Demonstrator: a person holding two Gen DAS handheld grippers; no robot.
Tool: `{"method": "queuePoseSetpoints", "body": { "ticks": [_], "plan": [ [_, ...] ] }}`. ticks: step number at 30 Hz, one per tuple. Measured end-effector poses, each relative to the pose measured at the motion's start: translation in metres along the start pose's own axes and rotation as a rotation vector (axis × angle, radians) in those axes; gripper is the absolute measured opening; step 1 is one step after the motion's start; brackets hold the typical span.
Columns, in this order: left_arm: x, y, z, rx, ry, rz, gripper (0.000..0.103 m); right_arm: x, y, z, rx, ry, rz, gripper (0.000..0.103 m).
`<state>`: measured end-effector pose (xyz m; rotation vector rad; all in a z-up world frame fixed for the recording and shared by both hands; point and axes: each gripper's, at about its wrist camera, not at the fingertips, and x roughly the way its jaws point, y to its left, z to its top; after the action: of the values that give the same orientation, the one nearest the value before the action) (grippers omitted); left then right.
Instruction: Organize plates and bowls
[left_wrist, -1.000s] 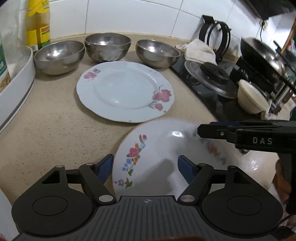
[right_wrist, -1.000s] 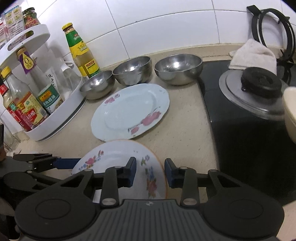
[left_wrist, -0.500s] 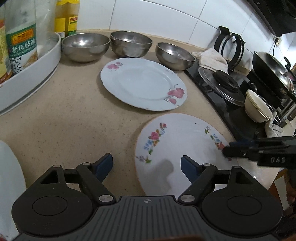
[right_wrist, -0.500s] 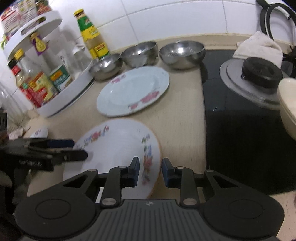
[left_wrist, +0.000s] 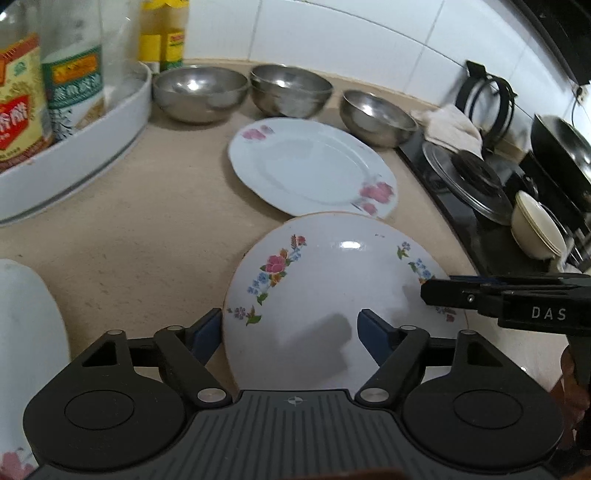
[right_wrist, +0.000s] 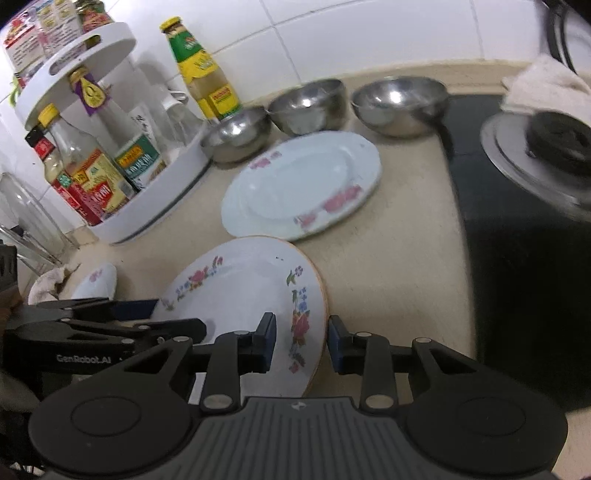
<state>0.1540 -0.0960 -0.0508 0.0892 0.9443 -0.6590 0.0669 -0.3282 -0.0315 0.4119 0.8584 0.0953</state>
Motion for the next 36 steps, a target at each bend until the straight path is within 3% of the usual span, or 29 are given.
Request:
{"method": "queuePoseSetpoints", "body": {
  "ticks": [5,22,27,31,36],
  "plan": [
    [-0.006,0.006,0.001,-0.031,-0.026,0.014,0.082,0.005,0.014,0.012,-0.046,-0.021,-0.002,0.03],
    [-0.011,0.017,-0.013,-0.052,-0.032,0.02,0.083,0.022,0.021,0.004,-0.04,0.066,0.017,0.031],
    [-0.015,0.021,-0.017,-0.077,-0.032,0.037,0.084,0.016,0.022,0.008,-0.078,0.042,0.007,0.031],
    [-0.034,0.023,-0.02,-0.116,-0.059,0.064,0.084,0.012,0.028,0.02,-0.127,0.025,-0.001,0.031],
    [-0.081,0.021,-0.022,-0.135,-0.133,0.149,0.091,0.018,0.064,0.04,-0.257,0.036,0.074,0.036]
  ]
}}
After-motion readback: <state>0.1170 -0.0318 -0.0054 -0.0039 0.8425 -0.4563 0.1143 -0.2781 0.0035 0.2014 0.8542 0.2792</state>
